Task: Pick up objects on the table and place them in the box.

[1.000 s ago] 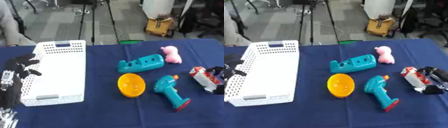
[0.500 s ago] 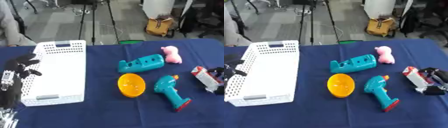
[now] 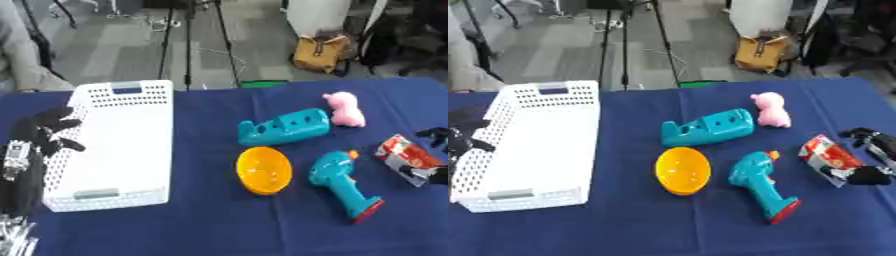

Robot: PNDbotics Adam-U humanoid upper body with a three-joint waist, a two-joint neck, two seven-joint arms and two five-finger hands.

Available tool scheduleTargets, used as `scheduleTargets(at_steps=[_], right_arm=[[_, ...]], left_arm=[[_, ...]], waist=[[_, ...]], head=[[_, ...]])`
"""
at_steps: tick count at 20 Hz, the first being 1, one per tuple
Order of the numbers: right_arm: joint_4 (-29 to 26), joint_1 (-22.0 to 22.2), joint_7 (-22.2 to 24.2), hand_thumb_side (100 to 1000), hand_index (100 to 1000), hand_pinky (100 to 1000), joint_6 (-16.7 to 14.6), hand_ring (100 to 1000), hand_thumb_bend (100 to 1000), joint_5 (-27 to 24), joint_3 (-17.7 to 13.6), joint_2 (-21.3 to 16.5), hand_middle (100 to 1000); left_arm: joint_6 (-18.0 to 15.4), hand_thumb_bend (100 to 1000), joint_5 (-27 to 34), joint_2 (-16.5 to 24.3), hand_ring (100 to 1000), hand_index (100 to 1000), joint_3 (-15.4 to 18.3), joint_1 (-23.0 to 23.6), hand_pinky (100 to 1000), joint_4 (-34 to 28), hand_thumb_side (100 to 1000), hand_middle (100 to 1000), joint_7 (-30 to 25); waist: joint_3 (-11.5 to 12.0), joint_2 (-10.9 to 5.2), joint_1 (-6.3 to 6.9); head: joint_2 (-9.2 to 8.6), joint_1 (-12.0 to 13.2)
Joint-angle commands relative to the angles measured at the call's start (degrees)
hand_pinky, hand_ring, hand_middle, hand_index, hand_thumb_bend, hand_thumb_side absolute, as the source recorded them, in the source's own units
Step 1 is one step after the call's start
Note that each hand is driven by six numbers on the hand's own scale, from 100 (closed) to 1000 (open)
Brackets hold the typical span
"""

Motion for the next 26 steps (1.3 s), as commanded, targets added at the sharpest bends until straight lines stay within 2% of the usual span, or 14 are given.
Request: scheduleTargets(at_steps=[1,2,3,4,7,8,19,23,26], right_arm=[[-1.95,-0.75,-0.21,547,894,658,0.08,741,617,-0.33,-0.29,-2.32,841],[-2.07,-0.73,-0.31,522,892,620,0.15,712,591,-0.03,-0.22,-2.34,840],[-2.10,-0.73,-0.40,522,892,620,0.25,712,591,0.35,-0.15,-2.34,840],[-2.03,-0.70,-0.46,427,862,535,0.42,621,538,0.76,-0.08,-2.32,816],[-1.66,-0.66,-0.60,421,859,524,1.02,609,544,1.88,0.06,-2.24,813],[-1.56,-0.63,-0.62,468,866,543,1.06,631,594,2.17,0.10,-2.21,816],[0.29,-0.66,0.13,485,872,557,1.05,656,597,3.10,0.21,-2.06,816],[1.01,-0.41,1.56,469,855,512,0.60,590,586,3.20,0.51,-1.83,772],[1.22,-0.34,2.67,417,816,427,0.40,501,571,3.24,0.63,-1.71,705]], left_arm=[[-0.07,301,0.25,0.85,766,791,0.15,-0.18,533,-0.94,1000,776,-0.12],[-0.06,301,0.25,0.84,766,791,0.13,-0.19,533,-0.93,1000,776,-0.13],[-0.06,301,0.26,0.84,766,791,0.12,-0.19,533,-0.93,1000,776,-0.14],[-0.06,301,0.26,0.84,766,791,0.11,-0.19,533,-0.92,1000,776,-0.16],[-0.05,300,0.23,0.85,766,791,0.11,-0.20,533,-0.92,1000,776,-0.16],[-0.06,300,0.23,0.86,766,791,0.12,-0.20,533,-0.93,1000,776,-0.15],[-0.04,301,0.21,0.86,767,791,0.09,-0.19,532,-0.93,1000,776,-0.20],[-0.03,301,0.23,0.86,767,791,0.06,-0.23,531,-0.93,1000,776,-0.22],[-0.03,301,0.23,0.84,767,791,0.06,-0.24,531,-0.94,1000,776,-0.24]], waist=[[-0.11,-0.80,-0.16],[-0.12,-0.81,-0.17],[-0.14,-0.81,-0.18],[-0.14,-0.81,-0.17],[-0.11,-0.81,-0.15],[-0.10,-0.81,-0.15],[0.04,-0.81,-0.18],[0.07,-0.80,-0.19],[0.07,-0.80,-0.19]], head=[[0.33,0.15],[0.32,0.18],[0.32,0.22],[0.32,0.25],[0.36,0.32],[0.38,0.35],[0.46,0.60],[0.50,0.78],[0.50,0.88]])
